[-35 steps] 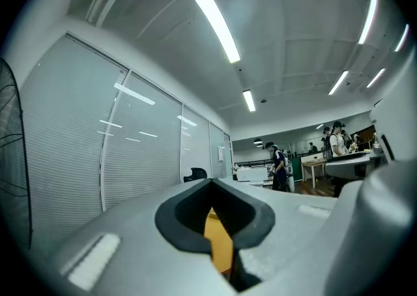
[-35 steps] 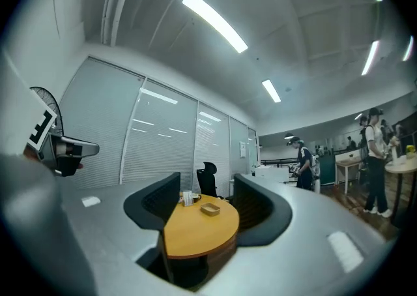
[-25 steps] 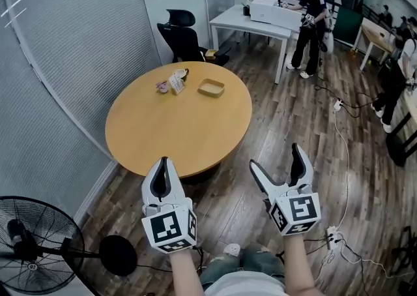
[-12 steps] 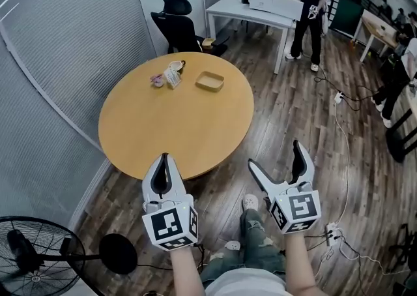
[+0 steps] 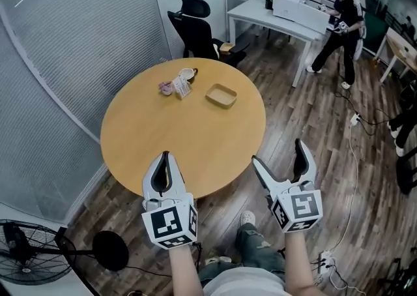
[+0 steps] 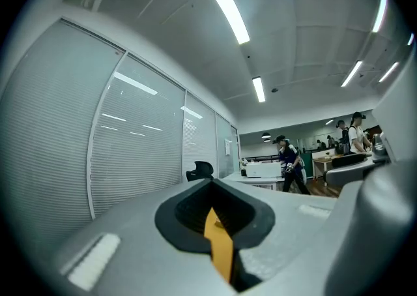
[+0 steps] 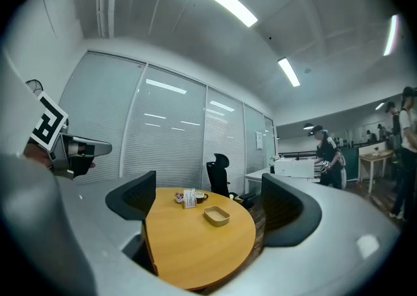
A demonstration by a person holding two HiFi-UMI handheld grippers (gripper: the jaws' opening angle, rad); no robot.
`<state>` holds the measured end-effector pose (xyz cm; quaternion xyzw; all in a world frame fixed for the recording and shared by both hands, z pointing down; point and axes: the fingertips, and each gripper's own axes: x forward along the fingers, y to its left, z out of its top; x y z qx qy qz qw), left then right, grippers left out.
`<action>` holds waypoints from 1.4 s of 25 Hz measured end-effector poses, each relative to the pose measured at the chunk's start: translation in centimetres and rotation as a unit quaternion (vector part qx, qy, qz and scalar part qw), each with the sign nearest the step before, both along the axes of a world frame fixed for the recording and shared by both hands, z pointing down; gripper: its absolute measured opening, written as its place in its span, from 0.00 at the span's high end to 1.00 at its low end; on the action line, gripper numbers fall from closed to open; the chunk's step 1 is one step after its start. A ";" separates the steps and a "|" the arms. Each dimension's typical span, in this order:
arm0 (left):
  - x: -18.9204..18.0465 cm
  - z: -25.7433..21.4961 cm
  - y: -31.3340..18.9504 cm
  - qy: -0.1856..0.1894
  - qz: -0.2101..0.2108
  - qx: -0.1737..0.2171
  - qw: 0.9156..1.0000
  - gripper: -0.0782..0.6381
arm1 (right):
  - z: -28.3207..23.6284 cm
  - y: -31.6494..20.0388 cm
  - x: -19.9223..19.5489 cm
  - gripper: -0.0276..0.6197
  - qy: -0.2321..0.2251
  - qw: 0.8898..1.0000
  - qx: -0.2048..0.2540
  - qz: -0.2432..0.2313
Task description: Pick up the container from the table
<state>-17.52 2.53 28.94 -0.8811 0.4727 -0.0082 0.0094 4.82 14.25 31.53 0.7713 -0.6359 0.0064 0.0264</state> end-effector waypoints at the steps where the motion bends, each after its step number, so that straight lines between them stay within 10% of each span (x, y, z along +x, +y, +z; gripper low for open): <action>1: 0.8 -0.1 -0.8 0.000 -0.006 0.000 1.000 0.89 | -0.2 -1.1 0.9 0.17 0.001 1.000 0.000 -0.007; 14: 10.6 -0.2 -9.1 0.000 -0.069 -0.002 0.998 0.89 | -0.4 -11.9 12.3 0.22 0.006 0.998 0.002 -0.064; 35: 16.0 4.5 -18.6 -0.034 -0.089 -0.044 0.995 0.89 | 4.7 -23.1 16.9 0.26 -0.016 0.994 -0.041 -0.105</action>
